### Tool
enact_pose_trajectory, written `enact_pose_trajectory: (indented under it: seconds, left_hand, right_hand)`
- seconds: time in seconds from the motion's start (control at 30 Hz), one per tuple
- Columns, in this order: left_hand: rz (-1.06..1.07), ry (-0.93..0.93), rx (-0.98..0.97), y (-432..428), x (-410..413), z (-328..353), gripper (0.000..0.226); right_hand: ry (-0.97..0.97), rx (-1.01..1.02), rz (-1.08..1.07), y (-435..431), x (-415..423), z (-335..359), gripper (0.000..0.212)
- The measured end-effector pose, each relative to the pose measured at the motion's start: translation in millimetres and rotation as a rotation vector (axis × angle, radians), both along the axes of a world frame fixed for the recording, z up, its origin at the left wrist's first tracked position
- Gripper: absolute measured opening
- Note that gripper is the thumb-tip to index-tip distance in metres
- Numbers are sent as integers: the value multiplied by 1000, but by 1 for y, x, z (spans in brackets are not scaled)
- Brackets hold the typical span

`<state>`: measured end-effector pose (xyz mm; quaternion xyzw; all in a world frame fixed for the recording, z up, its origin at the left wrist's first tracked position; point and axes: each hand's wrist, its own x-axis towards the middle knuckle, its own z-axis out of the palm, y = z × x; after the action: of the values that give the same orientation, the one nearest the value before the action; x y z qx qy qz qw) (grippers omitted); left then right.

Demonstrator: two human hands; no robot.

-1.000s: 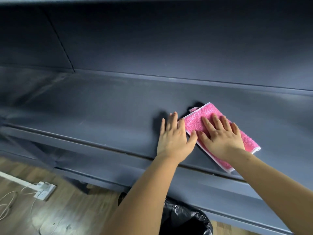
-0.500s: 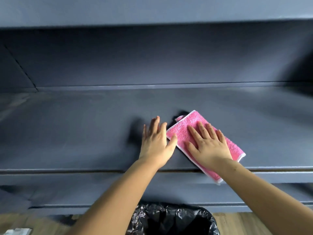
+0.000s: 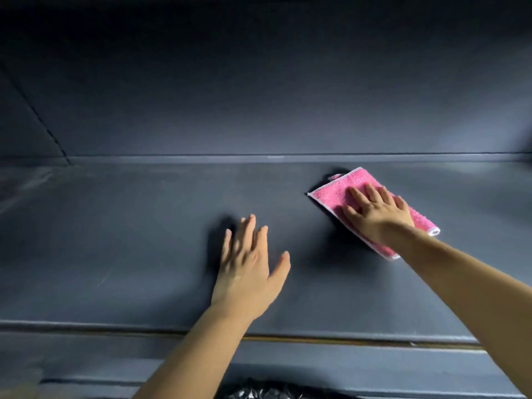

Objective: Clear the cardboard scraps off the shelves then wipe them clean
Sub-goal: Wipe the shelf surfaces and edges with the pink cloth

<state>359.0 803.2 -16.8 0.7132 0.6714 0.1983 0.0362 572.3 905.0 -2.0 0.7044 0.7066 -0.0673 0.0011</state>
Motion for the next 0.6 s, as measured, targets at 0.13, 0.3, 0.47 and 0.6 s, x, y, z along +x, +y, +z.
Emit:
enact_pose_trajectory:
  seconds: [0.13, 0.3, 0.47, 0.6]
  left_hand:
    - [16, 9, 7, -2, 0, -1, 94]
    - [54, 86, -69, -3, -1, 1, 60]
    - [67, 38, -60, -4, -1, 1, 62]
    - [91, 38, 13, -2, -1, -2, 74]
  right_hand:
    - [-26, 8, 16, 42, -10, -2, 61]
    - [-4, -3, 86, 66, -58, 1, 61]
    - [30, 21, 272, 51, -108, 0, 61]
    - [67, 1, 420, 11, -110, -1, 61]
